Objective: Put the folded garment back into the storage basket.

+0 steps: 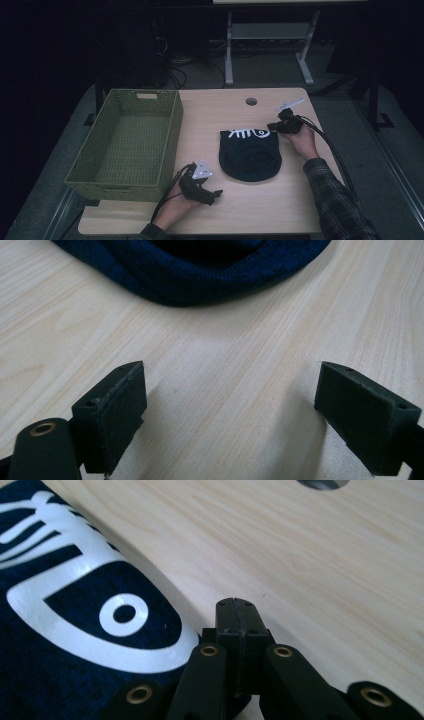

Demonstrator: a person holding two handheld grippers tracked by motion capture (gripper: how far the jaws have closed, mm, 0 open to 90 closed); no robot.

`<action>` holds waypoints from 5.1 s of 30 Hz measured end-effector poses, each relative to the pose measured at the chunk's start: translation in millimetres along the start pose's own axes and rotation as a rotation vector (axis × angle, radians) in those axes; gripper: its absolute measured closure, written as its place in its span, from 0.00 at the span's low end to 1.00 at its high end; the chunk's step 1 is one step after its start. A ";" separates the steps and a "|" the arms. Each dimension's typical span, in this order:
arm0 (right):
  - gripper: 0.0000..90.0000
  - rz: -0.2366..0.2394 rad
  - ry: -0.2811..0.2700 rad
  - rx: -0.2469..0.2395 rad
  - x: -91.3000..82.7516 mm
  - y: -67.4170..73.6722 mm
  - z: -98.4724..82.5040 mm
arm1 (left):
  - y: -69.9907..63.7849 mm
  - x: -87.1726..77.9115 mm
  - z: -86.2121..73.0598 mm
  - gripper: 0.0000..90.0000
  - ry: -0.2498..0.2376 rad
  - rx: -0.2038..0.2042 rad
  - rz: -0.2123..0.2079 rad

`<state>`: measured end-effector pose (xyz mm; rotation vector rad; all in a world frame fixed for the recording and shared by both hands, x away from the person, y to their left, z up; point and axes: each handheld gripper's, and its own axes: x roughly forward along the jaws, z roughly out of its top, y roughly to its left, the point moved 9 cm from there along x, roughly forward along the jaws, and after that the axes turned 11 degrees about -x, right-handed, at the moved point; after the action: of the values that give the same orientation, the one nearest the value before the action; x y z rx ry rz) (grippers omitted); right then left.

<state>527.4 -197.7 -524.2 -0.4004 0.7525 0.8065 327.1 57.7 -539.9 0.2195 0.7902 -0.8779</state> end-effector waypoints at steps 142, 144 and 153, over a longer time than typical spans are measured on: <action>0.15 -0.099 -0.051 0.019 -112.4 124.3 -143.6 | -6.0 12.4 64.7 0.21 0.187 0.049 -0.013; 0.15 -0.100 -0.051 0.020 -112.4 124.3 -143.6 | -6.8 16.6 67.0 0.21 0.206 0.057 -0.013; 0.15 -0.100 -0.051 0.020 -112.4 124.3 -143.6 | -7.4 38.6 67.0 0.23 0.295 0.053 -0.018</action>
<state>316.1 -258.4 -544.2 -0.3949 0.6872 0.7124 371.7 -2.3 -518.8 0.3954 1.0442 -0.8950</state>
